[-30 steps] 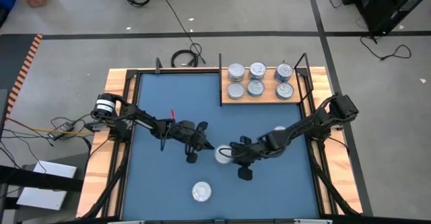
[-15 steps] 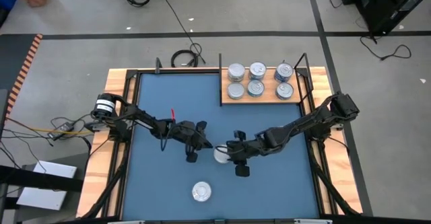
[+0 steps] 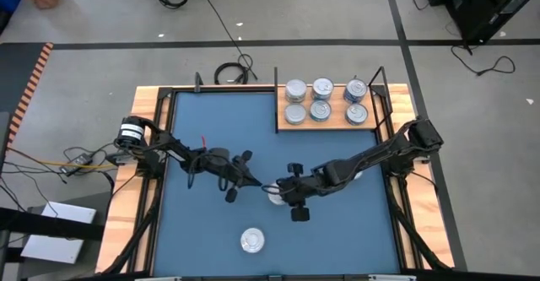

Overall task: Stack canned seafood by type on shelf
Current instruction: Stack the green tuna can on to the green tuna can on the shelf aligned with the other green tuna can

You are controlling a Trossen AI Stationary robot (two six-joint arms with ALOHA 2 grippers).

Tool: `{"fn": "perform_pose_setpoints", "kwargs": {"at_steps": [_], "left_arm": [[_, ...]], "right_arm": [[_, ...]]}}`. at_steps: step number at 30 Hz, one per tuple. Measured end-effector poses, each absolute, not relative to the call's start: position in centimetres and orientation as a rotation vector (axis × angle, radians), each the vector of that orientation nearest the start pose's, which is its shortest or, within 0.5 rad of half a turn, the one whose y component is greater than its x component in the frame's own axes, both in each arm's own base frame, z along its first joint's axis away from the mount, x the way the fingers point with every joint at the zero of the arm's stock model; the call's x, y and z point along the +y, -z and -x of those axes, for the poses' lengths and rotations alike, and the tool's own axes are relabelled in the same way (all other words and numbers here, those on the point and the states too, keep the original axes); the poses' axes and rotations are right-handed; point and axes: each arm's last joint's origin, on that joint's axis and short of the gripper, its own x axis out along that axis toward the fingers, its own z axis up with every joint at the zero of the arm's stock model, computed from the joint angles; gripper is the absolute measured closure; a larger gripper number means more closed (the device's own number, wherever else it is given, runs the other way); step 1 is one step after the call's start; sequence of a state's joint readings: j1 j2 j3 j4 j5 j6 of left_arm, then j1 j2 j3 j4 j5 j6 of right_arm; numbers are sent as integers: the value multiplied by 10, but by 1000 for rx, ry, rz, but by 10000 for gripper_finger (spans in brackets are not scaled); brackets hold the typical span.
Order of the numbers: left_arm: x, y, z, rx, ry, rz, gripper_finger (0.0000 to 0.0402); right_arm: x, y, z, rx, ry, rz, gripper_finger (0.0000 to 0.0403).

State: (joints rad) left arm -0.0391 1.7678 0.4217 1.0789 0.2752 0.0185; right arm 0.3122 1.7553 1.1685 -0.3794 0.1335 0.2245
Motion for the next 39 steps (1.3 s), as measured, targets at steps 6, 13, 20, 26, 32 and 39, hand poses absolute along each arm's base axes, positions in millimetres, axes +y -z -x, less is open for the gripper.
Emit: {"fn": "perform_pose_setpoints", "kwargs": {"at_steps": [6,13,20,26,32,39], "left_arm": [[-19,-112,-276,263,314,17,400],[-19,-111,-276,270,314,17,398],[-19,-111,-276,271,314,17,397],[-19,-111,-276,271,314,17,397],[-19,-111,-276,272,314,18,396],[-19,-111,-276,274,314,15,396]], "right_arm": [[111,-189,-358,1087,-69,98,273],[118,-186,-369,1178,-129,233,272],[122,-186,-366,1191,-161,362,277],[130,-186,-365,1163,-217,421,278],[130,-175,-361,1164,-224,425,284],[128,-162,-354,1180,-225,442,286]]}}
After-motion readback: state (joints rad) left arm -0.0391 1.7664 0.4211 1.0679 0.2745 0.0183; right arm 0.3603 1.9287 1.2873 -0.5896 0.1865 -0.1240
